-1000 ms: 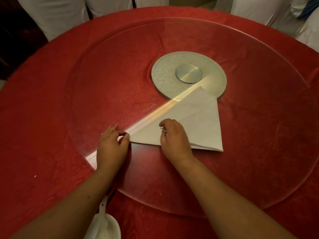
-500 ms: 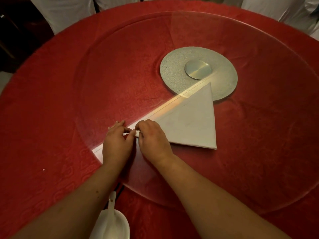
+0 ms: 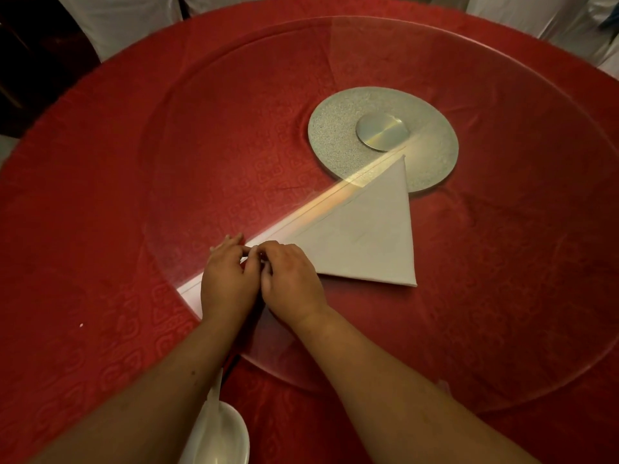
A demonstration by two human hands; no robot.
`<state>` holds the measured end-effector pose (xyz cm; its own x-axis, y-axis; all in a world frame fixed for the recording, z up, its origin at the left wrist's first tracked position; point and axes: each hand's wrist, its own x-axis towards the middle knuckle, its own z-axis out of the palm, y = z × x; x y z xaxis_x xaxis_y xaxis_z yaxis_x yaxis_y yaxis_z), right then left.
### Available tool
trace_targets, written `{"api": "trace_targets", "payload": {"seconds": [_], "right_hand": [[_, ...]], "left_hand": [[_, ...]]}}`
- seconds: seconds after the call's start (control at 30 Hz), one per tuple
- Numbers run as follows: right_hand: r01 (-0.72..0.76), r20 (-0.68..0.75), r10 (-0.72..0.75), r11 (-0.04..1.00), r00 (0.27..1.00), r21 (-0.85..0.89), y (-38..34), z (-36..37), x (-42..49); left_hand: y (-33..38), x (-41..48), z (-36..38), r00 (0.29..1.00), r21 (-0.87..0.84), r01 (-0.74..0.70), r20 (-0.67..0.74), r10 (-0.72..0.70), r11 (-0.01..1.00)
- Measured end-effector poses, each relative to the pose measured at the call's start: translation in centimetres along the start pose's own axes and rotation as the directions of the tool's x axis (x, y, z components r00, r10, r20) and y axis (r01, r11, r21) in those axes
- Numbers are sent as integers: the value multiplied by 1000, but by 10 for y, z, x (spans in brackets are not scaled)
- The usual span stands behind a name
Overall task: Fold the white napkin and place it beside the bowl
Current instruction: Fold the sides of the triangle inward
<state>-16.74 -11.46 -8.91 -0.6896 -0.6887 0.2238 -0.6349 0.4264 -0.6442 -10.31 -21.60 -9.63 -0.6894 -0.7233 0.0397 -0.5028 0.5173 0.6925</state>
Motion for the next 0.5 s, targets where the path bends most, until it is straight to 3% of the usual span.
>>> {"api": "trace_targets", "payload": {"seconds": [0.13,0.27,0.37,0.5], "right_hand": [[-84,1,84,995,996,60,1,-4,-7],[-13,50,12,1000,999,23,5,-9,-16],[73,43,-68,990,997,-119,14,-15,-20],[26,-27,-36,956,999,-294,30,-30,-25]], "left_hand": [[1,-2,3,1000,30,-4,-16,4,1000],[4,-2,5,1000,73,-9,-27,11,997],[7,-2,6,999,116,1,-51,5,993],[12,-6,4,993,199,-49,-97,69,979]]}}
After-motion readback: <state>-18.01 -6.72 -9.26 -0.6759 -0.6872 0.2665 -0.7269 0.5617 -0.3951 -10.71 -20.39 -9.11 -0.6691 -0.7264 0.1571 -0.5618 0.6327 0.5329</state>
